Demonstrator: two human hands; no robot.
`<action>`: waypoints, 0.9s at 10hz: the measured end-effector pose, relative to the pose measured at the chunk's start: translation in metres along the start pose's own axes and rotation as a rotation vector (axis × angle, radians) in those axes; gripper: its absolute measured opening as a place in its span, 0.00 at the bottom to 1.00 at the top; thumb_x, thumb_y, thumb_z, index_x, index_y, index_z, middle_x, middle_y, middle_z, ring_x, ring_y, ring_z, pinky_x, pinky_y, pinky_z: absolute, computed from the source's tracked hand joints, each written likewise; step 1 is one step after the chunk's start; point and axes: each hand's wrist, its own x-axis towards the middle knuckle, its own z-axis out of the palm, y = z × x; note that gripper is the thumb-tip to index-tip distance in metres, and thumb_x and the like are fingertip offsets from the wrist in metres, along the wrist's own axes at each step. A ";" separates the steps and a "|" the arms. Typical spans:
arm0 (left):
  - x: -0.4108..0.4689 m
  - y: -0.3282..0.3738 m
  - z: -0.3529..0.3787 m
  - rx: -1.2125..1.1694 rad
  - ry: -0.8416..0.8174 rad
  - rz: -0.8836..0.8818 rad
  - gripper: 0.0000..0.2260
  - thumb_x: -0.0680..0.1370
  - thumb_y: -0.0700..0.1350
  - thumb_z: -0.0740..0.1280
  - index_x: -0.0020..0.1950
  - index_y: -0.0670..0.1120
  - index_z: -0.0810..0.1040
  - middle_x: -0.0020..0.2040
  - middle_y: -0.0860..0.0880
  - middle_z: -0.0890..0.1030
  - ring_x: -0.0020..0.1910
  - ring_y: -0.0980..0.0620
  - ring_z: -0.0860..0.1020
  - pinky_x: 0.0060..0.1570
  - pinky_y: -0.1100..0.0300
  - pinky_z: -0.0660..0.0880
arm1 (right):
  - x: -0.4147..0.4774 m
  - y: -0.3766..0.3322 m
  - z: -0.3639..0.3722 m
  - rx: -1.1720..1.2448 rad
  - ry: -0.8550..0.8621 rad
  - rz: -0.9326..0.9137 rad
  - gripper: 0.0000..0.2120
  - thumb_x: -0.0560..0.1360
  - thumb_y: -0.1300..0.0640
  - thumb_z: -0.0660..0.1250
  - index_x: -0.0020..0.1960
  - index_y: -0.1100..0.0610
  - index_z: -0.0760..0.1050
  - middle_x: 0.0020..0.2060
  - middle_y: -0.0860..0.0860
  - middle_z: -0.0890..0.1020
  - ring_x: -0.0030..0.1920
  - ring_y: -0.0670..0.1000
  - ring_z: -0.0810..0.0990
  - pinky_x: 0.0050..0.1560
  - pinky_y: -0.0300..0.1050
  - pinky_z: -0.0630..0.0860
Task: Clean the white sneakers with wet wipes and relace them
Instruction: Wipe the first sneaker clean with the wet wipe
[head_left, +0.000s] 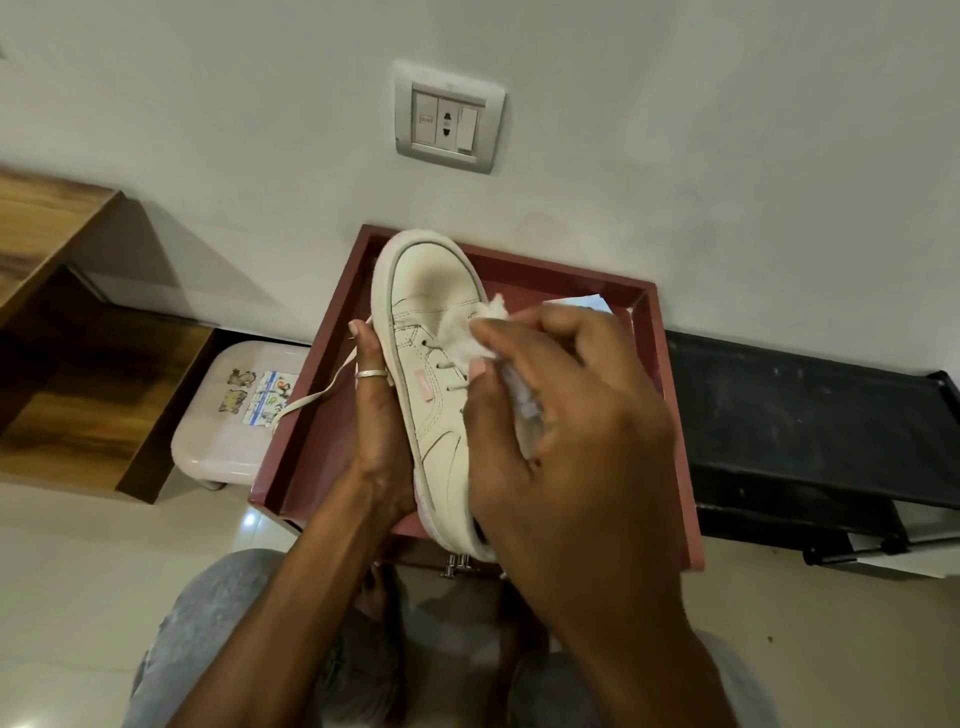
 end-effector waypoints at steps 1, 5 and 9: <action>0.002 0.002 -0.006 -0.023 -0.089 -0.031 0.35 0.84 0.65 0.44 0.64 0.45 0.83 0.58 0.43 0.85 0.56 0.49 0.85 0.51 0.57 0.82 | 0.019 0.010 0.019 -0.020 -0.044 -0.095 0.12 0.74 0.65 0.67 0.56 0.59 0.83 0.51 0.54 0.80 0.49 0.47 0.79 0.48 0.42 0.78; 0.026 0.000 -0.039 0.480 -0.090 0.078 0.35 0.83 0.67 0.43 0.53 0.52 0.86 0.52 0.44 0.86 0.52 0.47 0.84 0.54 0.52 0.79 | 0.078 0.055 0.056 -0.120 -0.015 -0.233 0.13 0.74 0.65 0.62 0.53 0.60 0.83 0.48 0.53 0.84 0.47 0.56 0.80 0.47 0.49 0.76; 0.033 0.007 -0.038 0.510 -0.035 0.027 0.44 0.73 0.76 0.56 0.74 0.42 0.72 0.68 0.37 0.77 0.65 0.37 0.78 0.63 0.43 0.78 | 0.082 0.054 0.050 0.007 -0.026 -0.017 0.09 0.70 0.68 0.62 0.43 0.63 0.80 0.37 0.56 0.83 0.40 0.57 0.79 0.42 0.53 0.74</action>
